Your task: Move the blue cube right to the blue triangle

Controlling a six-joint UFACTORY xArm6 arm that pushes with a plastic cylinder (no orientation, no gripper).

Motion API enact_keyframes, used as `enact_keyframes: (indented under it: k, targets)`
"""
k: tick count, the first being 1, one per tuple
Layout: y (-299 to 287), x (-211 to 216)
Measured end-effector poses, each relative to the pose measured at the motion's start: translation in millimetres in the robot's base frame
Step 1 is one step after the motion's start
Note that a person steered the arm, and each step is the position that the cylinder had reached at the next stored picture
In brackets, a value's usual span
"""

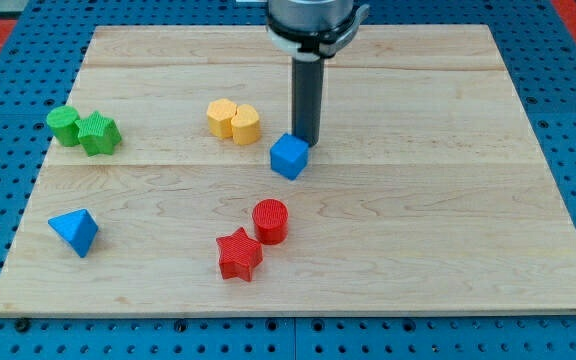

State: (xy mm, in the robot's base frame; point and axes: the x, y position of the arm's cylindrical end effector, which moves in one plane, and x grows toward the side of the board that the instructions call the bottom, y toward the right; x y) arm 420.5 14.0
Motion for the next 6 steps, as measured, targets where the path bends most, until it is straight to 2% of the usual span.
enact_keyframes:
  k: [1,2,3,5,6]
  targets:
    - [22.6,5.1]
    - [-2.0,26.0]
    - [-42.7,19.8]
    - [-168.5,61.5]
    - [-174.4,79.1]
